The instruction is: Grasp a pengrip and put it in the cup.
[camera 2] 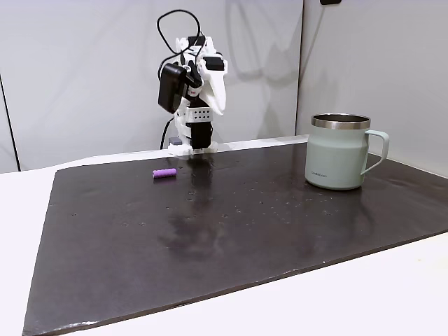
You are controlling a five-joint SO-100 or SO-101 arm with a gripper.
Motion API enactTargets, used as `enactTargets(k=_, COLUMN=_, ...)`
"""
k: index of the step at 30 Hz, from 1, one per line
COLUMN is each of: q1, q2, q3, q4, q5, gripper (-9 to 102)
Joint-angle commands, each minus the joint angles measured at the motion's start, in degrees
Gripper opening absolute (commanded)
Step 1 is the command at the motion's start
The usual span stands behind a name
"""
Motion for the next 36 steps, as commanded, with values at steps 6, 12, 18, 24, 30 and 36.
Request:
enactTargets(k=6, q1=9.40, q2=-20.21, q3=-29.09, q4=19.95, q5=-10.55, gripper=0)
enactTargets(k=12, q1=19.07, q2=-34.45, q3=-42.19, q4=26.81, q5=-16.61, gripper=6)
enactTargets(k=18, q1=27.33, q2=-43.95, q3=-47.37, q4=27.51, q5=-24.08, gripper=21)
enactTargets(k=24, q1=32.96, q2=-51.94, q3=-48.78, q4=27.51, q5=-30.50, gripper=30)
enactTargets(k=30, q1=36.47, q2=-55.11, q3=-41.75, q4=21.27, q5=-33.31, gripper=29)
enactTargets(k=36, q1=37.71, q2=-60.03, q3=-39.37, q4=17.31, q5=-34.01, gripper=29)
